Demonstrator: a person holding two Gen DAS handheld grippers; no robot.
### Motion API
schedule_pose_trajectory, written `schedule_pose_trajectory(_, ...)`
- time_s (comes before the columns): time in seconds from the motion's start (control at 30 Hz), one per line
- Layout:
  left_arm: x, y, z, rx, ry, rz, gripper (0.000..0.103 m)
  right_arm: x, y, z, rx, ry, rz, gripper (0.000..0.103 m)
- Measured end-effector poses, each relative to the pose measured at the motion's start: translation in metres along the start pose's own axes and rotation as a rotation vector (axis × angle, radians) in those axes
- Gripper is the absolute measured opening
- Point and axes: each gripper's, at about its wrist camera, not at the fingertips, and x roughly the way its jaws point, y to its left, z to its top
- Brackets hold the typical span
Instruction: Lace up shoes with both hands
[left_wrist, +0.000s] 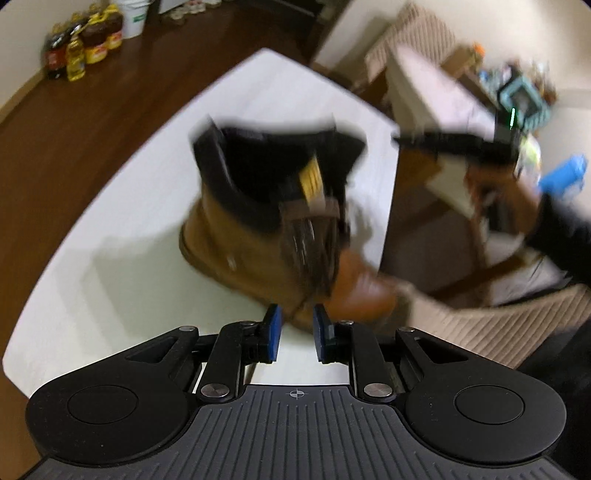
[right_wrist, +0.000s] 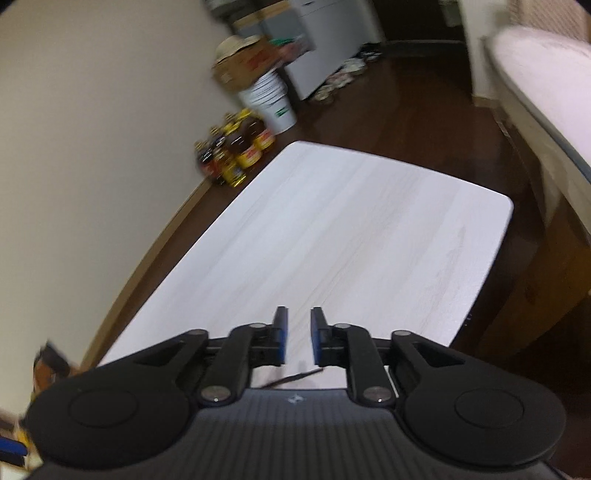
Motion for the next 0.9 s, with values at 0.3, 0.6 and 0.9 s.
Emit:
schedule_pose_trajectory(0.3,0.052,-0.018,-0.014,0.218,-0.071,0.112,0.019,-0.026,0.049,-0.023,-0.144,0.098,0.062,0.017)
schedule_pose_trajectory(0.6,0.056,-0.016,-0.011,0.165,-0.070,0.056,0.005,-0.018,0.118,-0.043,-0.549,0.179,0.109,0.021)
schedule_pose_trajectory(0.9,0.040,-0.021,-0.009,0.001,-0.071,0.158,0.004,0.068,0.161,-0.059,-1.254,0.208,0.359,0.023)
